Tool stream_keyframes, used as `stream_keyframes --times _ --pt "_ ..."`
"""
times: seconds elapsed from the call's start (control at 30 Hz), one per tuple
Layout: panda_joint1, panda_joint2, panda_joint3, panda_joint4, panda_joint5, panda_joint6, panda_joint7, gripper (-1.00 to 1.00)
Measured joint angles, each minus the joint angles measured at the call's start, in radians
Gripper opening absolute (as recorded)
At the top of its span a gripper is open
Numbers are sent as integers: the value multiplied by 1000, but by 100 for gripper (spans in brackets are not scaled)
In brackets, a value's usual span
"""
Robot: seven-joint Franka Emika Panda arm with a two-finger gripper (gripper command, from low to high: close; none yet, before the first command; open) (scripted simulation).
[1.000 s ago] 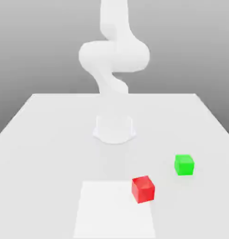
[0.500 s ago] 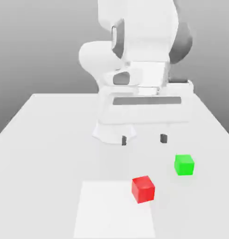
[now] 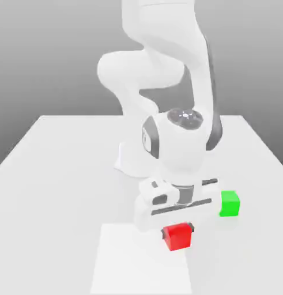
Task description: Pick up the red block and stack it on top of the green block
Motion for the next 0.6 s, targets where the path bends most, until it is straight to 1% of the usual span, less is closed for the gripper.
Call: stream_keyframes --times 0.1,0.33,0.6 --pt "-2 0 1 0 -3 0 2 -100" --pt "-26 -224 53 -33 93 -189 -65 -100" --pt "108 -383 129 -63 209 -297 -43 -100"
